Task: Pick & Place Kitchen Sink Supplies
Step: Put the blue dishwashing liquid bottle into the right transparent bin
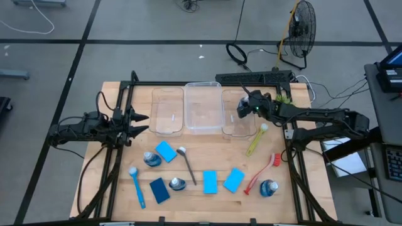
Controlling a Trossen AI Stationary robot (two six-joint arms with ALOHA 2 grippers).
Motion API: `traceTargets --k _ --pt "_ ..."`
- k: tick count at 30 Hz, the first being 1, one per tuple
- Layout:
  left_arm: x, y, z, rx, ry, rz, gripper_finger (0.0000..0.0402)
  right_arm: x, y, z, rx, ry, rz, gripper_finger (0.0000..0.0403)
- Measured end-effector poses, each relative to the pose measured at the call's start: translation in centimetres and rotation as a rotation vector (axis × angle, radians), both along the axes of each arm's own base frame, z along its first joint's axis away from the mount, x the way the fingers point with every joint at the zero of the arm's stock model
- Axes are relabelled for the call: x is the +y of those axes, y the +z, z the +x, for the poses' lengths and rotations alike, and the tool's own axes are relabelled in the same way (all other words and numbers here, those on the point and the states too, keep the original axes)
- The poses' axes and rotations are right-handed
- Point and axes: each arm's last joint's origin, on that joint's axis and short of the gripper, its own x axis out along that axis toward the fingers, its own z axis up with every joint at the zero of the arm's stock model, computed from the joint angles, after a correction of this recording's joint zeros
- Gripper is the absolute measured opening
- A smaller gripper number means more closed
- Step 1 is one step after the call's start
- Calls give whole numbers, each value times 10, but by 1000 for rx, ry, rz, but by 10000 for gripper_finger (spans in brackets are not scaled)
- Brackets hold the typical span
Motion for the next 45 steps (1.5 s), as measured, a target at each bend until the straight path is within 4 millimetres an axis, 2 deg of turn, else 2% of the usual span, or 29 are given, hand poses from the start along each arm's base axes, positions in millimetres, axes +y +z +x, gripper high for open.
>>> traceTargets --k 15,20,27,30,35,45 --pt "0 0 0 0 0 0 225 2 17 -5 -43 38 -80 260" --pt "0 0 0 0 0 0 225 7 38 -13 -125 69 -162 269" --pt "0 0 0 0 0 -1 225 23 82 -31 -347 182 -350 263" --pt "0 0 0 -2 -2 -12 225 31 95 -40 -431 239 -384 253" --pt "0 0 0 -2 -2 -14 225 42 101 -54 -462 281 -385 215" --pt "0 0 0 -3 -2 -14 225 66 103 -60 -540 639 -268 71"
